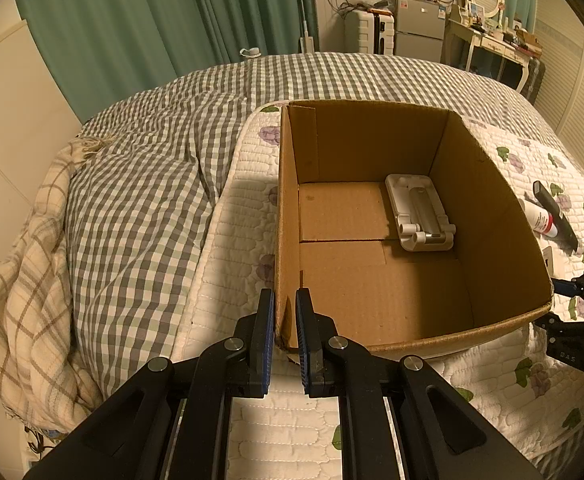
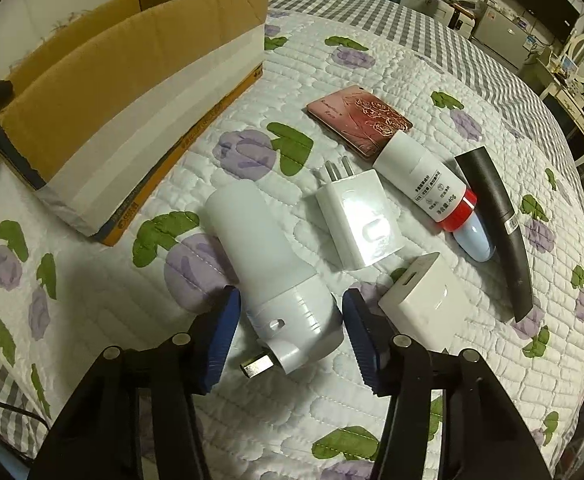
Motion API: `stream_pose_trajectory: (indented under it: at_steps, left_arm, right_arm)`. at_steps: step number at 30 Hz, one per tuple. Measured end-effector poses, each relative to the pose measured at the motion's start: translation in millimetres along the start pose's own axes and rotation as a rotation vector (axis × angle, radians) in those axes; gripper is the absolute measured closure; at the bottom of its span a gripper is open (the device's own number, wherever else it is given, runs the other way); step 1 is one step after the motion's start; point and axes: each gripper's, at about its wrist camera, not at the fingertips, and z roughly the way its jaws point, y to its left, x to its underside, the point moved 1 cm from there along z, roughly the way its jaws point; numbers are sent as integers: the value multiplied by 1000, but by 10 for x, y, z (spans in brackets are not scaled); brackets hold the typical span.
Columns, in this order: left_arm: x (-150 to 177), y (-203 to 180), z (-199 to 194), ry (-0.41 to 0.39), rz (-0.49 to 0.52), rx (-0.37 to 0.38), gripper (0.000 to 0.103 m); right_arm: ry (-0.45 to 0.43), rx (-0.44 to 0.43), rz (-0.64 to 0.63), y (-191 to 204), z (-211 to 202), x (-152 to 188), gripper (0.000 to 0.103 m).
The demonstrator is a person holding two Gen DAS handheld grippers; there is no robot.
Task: Organize rigid objects
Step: 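Grasp the white hair dryer by its base with the right gripper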
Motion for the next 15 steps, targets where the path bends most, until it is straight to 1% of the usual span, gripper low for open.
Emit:
stream_pose_trajectory:
  at_steps: [6,10,15]
  left_arm:
    - [-1,3,-3,1,-2,0,92]
    - [3,10,-3,1,3,0,92]
    - [3,17,0,1,0,2,92]
  right_arm:
    - [24,18,3,-33,94,5,52]
    - [-5,28,-5,-17,0,11,53]
    - [-83,40,-12,-8,-350,-65,53]
